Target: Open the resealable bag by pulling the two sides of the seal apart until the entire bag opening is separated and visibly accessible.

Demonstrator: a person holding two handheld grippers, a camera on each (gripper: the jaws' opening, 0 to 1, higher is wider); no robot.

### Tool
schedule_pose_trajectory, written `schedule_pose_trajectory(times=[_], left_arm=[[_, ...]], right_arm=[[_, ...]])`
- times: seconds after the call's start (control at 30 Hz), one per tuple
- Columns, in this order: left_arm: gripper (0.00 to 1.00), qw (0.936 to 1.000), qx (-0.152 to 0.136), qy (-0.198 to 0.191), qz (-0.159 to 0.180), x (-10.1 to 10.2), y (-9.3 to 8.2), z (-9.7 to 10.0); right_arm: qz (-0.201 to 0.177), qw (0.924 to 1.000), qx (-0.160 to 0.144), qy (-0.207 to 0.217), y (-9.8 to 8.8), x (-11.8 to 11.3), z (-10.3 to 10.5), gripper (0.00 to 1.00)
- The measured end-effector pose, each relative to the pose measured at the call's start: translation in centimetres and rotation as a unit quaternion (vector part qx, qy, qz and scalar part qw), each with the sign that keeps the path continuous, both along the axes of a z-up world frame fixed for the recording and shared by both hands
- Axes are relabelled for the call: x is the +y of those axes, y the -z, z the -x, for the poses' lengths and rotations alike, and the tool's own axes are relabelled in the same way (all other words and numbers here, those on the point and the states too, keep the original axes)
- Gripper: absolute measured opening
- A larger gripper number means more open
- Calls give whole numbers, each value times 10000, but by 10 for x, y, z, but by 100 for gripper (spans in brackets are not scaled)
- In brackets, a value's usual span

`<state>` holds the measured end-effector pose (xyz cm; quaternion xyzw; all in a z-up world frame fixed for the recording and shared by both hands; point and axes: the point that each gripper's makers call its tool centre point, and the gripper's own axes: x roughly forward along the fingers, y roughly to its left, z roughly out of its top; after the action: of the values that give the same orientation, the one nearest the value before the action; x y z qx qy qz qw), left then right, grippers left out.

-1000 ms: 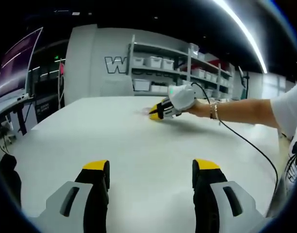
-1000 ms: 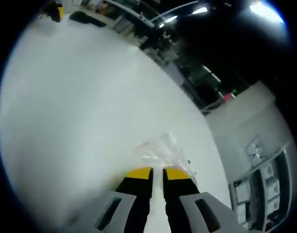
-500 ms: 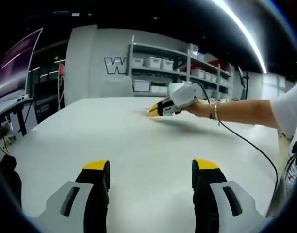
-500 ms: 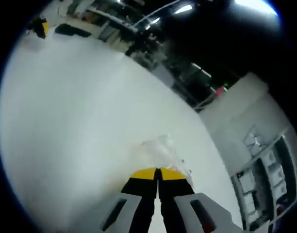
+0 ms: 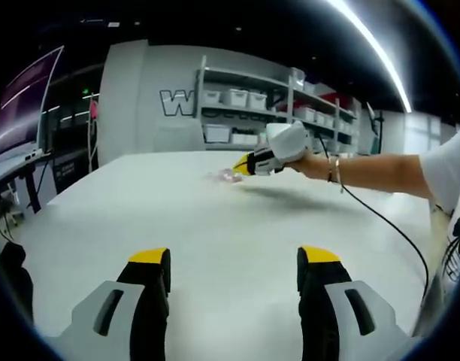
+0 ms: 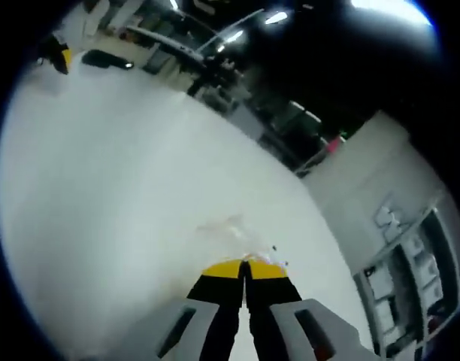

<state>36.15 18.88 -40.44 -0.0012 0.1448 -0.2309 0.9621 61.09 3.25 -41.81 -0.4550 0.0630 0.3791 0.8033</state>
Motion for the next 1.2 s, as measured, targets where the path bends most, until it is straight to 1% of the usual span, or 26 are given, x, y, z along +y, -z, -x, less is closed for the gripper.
schedule_pose_trajectory(times=[0.03,0.07,0.1,0.2,0.3,0.4,0.47,0.6,0.77,0.9,1.2], left_arm=[[67,10000,-4,-1,-2,0,0,0],[67,10000,-4,-6,-3,0,0,0],[67,10000,-2,-11,-7,0,0,0],[67,10000,13,-24,-32,2,1,0],[67,10000,26,-33,-46,3,2,-1],[67,10000,24,-42,-39,3,2,-2],[67,10000,20,-49,-45,4,2,-2],[67,10000,29,-54,-41,5,3,-3],[67,10000,40,-66,-38,7,5,-1],[67,9999,53,-88,-42,9,6,0],[67,10000,39,-80,-41,8,4,-1]], right_arm=[[56,10000,-25,-21,2,1,0,0],[265,9995,-145,-110,3,4,2,0],[365,9990,-211,-179,7,6,3,0],[373,9987,-239,-246,10,14,4,7],[478,9979,-316,-293,10,19,3,7],[498,9978,-323,-288,11,22,1,10],[518,9977,-325,-293,10,22,2,10],[579,9975,-294,-295,17,22,-1,10],[598,9975,-313,-209,21,20,-5,11],[610,9973,-359,-192,20,21,-6,12],[725,9955,-583,-164,18,30,-7,13]])
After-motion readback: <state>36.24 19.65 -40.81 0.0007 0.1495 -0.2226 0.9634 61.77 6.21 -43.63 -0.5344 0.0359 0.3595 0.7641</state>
